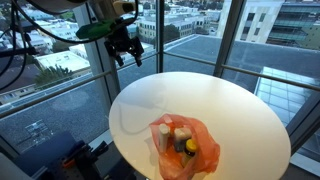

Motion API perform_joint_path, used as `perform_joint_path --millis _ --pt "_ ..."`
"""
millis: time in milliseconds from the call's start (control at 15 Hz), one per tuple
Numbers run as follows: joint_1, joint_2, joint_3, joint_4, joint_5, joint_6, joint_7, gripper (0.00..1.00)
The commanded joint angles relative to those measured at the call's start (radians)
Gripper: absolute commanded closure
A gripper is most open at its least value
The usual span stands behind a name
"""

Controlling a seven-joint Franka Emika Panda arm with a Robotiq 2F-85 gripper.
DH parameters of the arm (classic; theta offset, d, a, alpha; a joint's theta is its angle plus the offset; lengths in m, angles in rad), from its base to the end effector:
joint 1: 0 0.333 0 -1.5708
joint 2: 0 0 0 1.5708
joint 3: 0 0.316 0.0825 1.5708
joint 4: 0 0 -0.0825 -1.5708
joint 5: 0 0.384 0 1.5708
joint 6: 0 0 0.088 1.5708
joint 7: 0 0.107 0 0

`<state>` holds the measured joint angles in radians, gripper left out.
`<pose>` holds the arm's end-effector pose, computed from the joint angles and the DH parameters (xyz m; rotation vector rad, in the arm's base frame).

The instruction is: Remove the roll on stick from the plastic bag and put it on the table

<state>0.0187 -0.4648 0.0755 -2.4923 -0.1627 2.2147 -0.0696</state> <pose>0.4184 0.0354 0.4684 2.9359 0.3611 0.2760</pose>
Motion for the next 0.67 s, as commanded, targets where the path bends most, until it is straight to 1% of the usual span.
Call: perform_joint_path --millis 0,67,133,333,600 --pt "0.009 0.0 -0.008 0.002 -0.004 -0.004 0.004 0.0" --pt "0.009 0.0 -0.008 0.002 -0.004 -0.004 0.004 0.0" --pt "0.011 0.001 -0.023 0.001 0.01 -0.005 -0.014 0.0" --pt "0.017 0.005 -0.078 -0.012 0.069 -0.002 -0.069 0.0" --pt "-0.001 0.014 -0.157 -0.031 0.126 -0.004 -0.138 0.0"
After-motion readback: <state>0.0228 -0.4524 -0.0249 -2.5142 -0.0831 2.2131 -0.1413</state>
